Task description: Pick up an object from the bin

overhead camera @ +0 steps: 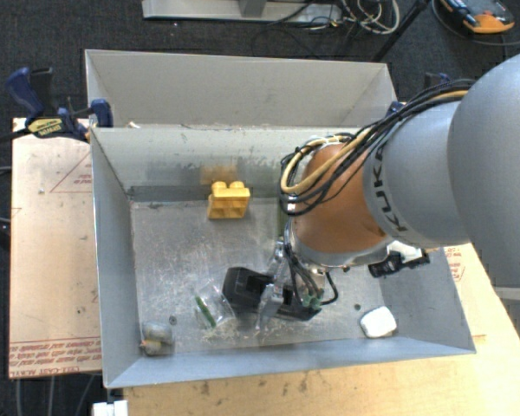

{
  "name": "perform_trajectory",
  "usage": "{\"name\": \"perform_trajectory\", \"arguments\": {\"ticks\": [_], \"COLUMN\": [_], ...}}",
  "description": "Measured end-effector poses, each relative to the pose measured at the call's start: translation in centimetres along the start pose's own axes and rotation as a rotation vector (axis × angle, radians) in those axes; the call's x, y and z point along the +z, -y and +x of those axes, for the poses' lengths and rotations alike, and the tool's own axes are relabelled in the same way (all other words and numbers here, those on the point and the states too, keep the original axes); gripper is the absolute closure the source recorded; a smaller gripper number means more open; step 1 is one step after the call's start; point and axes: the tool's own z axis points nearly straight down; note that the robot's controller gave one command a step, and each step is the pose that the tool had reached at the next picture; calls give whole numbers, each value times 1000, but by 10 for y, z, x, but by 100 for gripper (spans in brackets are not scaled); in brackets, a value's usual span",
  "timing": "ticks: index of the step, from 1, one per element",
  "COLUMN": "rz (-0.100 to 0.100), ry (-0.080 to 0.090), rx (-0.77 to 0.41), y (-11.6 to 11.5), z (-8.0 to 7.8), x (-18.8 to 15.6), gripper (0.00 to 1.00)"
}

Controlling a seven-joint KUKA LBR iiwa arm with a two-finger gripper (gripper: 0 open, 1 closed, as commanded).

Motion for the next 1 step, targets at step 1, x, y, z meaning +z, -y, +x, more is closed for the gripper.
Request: {"name": "perform_trajectory", "arguments": {"ticks": [1], "rz": [1], "ry": [-2], "rx": [-1], "y": [0], "z": [1], "x": [-22], "gripper": [100]}}
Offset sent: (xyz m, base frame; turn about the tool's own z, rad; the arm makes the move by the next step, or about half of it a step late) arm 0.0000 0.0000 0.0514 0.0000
